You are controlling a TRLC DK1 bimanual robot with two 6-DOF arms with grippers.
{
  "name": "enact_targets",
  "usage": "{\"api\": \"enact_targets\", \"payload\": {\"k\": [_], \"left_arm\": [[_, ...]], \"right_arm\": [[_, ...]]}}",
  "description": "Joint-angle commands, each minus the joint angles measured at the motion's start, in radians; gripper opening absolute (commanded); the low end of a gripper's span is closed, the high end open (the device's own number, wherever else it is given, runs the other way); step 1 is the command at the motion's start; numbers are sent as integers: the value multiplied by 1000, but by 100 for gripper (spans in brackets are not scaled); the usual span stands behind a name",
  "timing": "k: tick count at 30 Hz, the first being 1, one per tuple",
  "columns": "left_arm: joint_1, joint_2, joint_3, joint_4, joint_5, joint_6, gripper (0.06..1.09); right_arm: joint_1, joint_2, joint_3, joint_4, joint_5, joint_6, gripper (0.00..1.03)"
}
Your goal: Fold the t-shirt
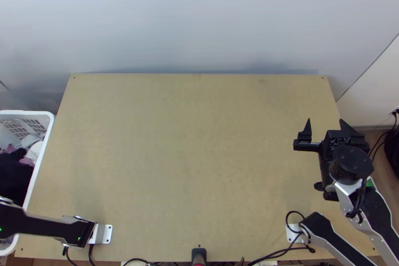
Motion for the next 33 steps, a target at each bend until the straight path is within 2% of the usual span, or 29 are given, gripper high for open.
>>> {"api": "enact_targets", "payload": {"k": [1, 6, 10, 14, 19, 24, 30, 33], "left_arm": [[-134, -328, 97, -171, 181, -103, 10], [-313, -559, 143, -206, 179, -119, 10], [-370, -647, 137, -234, 165, -143, 10], [-407, -706, 181, -347, 167, -154, 10], [-645, -851, 157, -451, 170, -235, 10], [-927, -872, 148, -554, 150, -407, 10], [-1076, -871, 74, -576, 136, -396, 10], [-1186, -838, 36, -542, 110, -389, 10]], "right_arm": [[-29, 7, -2, 32, 1, -32, 98], [-61, 8, -9, 31, -1, -55, 98], [-75, -16, -13, 25, -1, -79, 98], [-76, -58, -16, 15, -1, -111, 98], [-116, -76, -22, 15, 1, -147, 98], [-118, -78, 16, -20, -1, -142, 96], [-118, -65, 83, -92, -7, -119, 93], [-119, -22, 143, -164, -7, -47, 93]]}}
